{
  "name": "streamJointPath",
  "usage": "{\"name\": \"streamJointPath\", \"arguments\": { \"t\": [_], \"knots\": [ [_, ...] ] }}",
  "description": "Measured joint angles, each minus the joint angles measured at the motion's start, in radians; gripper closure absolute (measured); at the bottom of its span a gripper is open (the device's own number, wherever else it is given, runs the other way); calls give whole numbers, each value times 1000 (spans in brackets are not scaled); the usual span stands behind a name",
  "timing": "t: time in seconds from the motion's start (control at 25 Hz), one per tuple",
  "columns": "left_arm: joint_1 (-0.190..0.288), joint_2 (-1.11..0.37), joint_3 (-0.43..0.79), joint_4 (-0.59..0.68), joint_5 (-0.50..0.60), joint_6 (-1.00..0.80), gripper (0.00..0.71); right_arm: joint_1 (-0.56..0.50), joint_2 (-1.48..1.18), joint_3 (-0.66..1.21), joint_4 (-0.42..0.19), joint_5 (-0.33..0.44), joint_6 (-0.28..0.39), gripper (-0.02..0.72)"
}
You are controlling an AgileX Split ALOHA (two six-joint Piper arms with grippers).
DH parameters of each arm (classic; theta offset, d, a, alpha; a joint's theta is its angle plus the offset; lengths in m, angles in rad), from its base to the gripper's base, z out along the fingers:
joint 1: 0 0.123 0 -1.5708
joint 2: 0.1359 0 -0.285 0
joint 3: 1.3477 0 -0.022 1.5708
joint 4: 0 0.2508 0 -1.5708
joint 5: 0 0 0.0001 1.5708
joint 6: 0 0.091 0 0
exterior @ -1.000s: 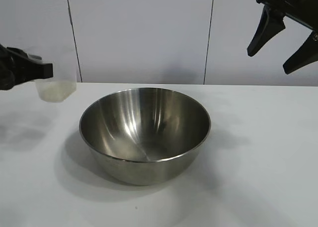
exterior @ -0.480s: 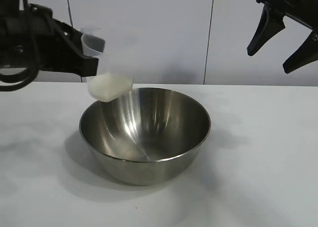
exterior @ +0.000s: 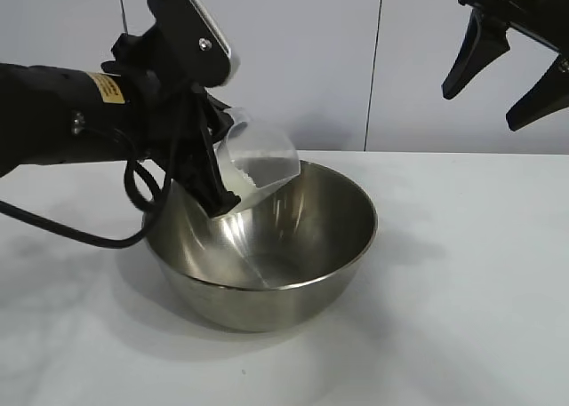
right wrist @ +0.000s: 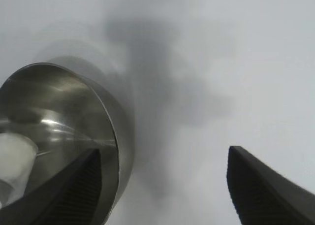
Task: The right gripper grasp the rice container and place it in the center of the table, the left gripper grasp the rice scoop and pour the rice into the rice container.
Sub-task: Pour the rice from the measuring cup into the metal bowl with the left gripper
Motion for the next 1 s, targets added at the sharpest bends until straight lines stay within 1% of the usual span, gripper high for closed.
{"name": "streamJointPath", "arguments": {
  "t": [0.08,0.16,0.28,0.4,0.6,0.84,1.0],
  "knots": [
    [-25,0,-2,-68,-14,247,708,0,0,0,0,0,0,209],
    [-50,0,-3,-96,-30,437,708,0,0,0,0,-1,0,209],
    [-77,0,-3,-100,-76,641,708,0,0,0,0,-3,0,209],
    [-84,0,-3,-85,-103,828,708,0,0,0,0,-3,0,209],
    [-84,0,-3,-57,-85,1131,708,0,0,0,0,-2,0,209],
    [-105,0,-3,-91,-17,1303,708,0,0,0,0,-1,0,209],
    [-107,0,-3,-97,-8,1350,708,0,0,0,0,-1,0,209]
  ]
}}
